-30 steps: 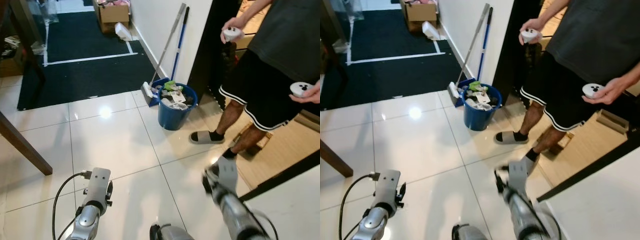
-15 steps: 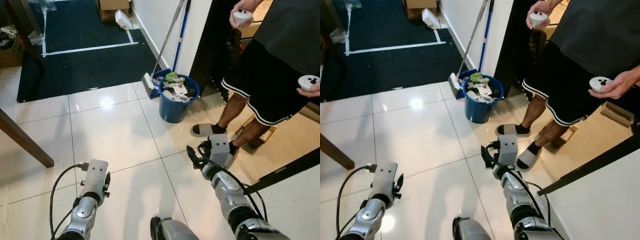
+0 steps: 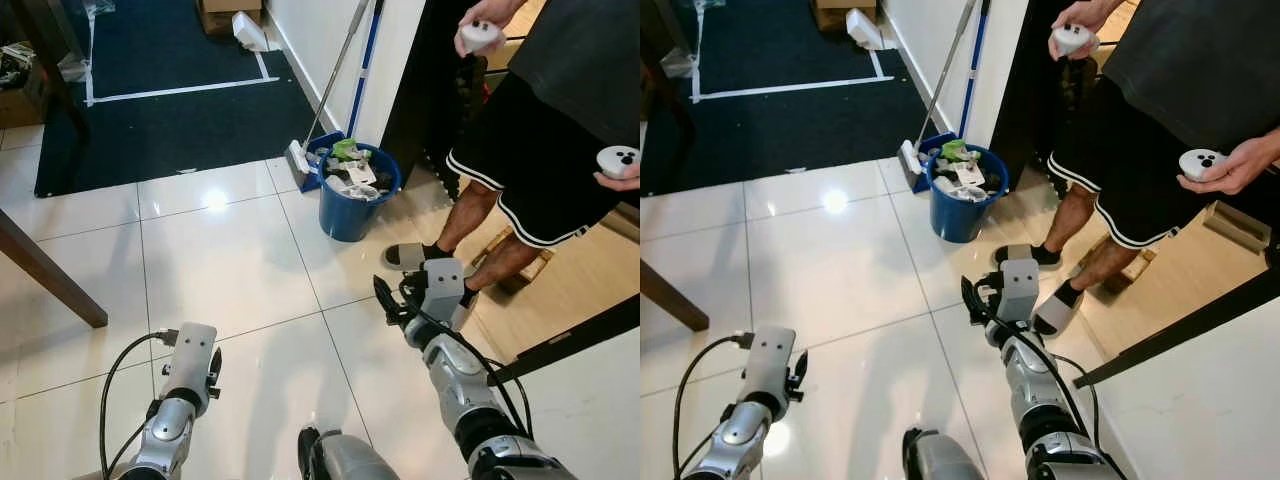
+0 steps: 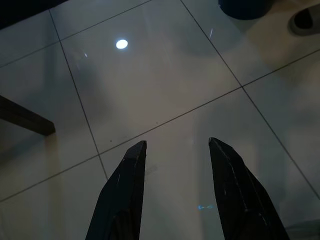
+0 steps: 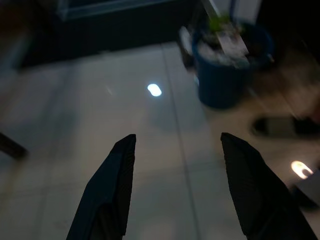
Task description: Setting the table
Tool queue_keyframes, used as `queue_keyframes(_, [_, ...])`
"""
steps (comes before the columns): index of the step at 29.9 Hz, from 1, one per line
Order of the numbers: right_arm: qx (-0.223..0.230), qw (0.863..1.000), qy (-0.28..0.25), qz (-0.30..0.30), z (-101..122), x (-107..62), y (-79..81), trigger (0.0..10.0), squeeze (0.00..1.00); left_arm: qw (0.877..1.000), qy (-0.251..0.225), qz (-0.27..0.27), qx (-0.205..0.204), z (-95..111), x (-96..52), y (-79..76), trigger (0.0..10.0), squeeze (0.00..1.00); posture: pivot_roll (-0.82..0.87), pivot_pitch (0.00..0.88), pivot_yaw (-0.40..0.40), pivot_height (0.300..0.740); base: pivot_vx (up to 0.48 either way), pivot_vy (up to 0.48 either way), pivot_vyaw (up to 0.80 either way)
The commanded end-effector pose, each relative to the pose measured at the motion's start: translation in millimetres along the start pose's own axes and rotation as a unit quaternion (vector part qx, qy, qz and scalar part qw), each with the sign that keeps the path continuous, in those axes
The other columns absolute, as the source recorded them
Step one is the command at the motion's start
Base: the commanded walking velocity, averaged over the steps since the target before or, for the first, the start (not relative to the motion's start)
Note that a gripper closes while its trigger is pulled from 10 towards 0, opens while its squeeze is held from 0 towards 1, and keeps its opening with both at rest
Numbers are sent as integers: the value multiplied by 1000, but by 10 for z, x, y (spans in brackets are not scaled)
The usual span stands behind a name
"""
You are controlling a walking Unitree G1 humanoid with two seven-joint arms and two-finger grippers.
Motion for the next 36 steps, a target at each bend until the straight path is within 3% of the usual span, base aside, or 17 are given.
queue_keyframes(1, [-9, 998, 48, -25, -258, -127, -85, 10000, 0, 1000, 15, 0, -6, -121, -62, -30, 10000, 0, 34, 88, -28, 740, 0, 0, 0])
queue_keyframes(5, [-28, 993, 95, -66, -463, -251, -204, 10000, 0, 1000, 18, 0, -6, -146, -79, -31, 10000, 0, 39, 79, -20, 740, 0, 0, 0])
queue_keyframes(11, [-69, 968, 198, -138, -908, -619, -436, 10000, 0, 1000, 25, 3, -5, -201, -109, -20, 10000, 0, 45, 54, -8, 740, 0, 0, 0])
queue_keyframes(15, [-73, 960, 226, -148, -1067, -767, -440, 10000, 0, 1000, 24, 6, -9, -214, -123, -11, 10000, 0, 43, 36, -6, 740, 0, 0, 0])
queue_keyframes(20, [-72, 960, 233, -140, -1131, -811, -382, 10000, 0, 1000, 23, 13, -16, -203, -115, -14, 10000, 0, 47, 30, -13, 740, 0, 0, 0])
queue_keyframes(25, [-43, 965, 230, -122, -1155, -791, -261, 10000, 0, 999, 24, 18, -13, -186, -97, -31, 10000, 0, 51, 30, -19, 740, 0, 0, 0])
queue_keyframes(36, [-48, 961, 240, -128, -1197, -832, -265, 10000, 0, 1000, 10, 16, -14, -104, -60, -62, 10000, 0, 50, 33, -20, 740, 0, 0, 0])
Point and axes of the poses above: a point about 5 cm out from each wrist's last joint towards the gripper, its own x axis pointing out of the wrist towards the gripper, its own z axis along the axis of the wrist's last joint, y = z × x, the point moved 4 cm from there along x, pointing out of the wrist towards the gripper, and after that the axes turned 2 degrees about -x, right-handed, at the moved point
